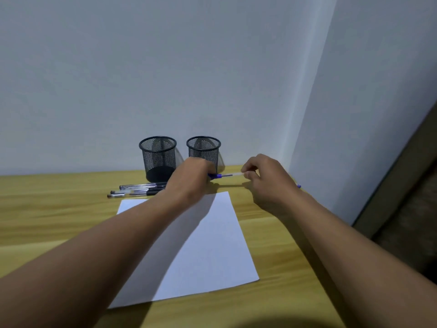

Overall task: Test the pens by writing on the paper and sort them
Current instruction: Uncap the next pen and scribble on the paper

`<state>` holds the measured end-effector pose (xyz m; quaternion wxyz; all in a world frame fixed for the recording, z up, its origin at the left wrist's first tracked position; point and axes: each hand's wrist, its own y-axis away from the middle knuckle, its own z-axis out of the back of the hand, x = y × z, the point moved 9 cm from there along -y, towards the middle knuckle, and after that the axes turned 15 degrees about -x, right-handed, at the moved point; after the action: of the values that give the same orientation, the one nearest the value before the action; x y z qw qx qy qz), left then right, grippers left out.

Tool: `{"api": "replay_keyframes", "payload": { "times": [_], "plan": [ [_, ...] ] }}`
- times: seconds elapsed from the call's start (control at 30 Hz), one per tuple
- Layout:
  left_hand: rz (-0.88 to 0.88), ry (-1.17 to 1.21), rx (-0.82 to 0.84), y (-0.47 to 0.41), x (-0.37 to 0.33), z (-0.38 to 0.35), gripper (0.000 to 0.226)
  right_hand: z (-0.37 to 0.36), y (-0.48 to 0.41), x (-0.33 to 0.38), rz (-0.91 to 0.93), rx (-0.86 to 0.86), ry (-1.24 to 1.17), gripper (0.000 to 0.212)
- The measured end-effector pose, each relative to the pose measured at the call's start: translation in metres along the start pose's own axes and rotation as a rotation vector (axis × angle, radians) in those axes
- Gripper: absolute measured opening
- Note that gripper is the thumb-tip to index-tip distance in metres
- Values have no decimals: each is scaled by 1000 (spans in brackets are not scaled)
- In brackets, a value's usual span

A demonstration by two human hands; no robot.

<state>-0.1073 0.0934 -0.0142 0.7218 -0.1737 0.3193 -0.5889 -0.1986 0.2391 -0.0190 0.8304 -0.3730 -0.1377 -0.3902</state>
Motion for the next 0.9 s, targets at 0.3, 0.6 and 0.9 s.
{"api": "replay_keyframes", "payload": {
  "times": [0.3,0.6,0.9],
  "plan": [
    [198,324,-89,25,18,71,16,23,34,31,-366,-24,-631,14],
    [327,588,-76,64,29,133,17,-19,95,105,-678,19,-1140,2],
    [323,505,-134,84,67,181,16,-44,93,161,-632,35,-1261,7]
  ]
}}
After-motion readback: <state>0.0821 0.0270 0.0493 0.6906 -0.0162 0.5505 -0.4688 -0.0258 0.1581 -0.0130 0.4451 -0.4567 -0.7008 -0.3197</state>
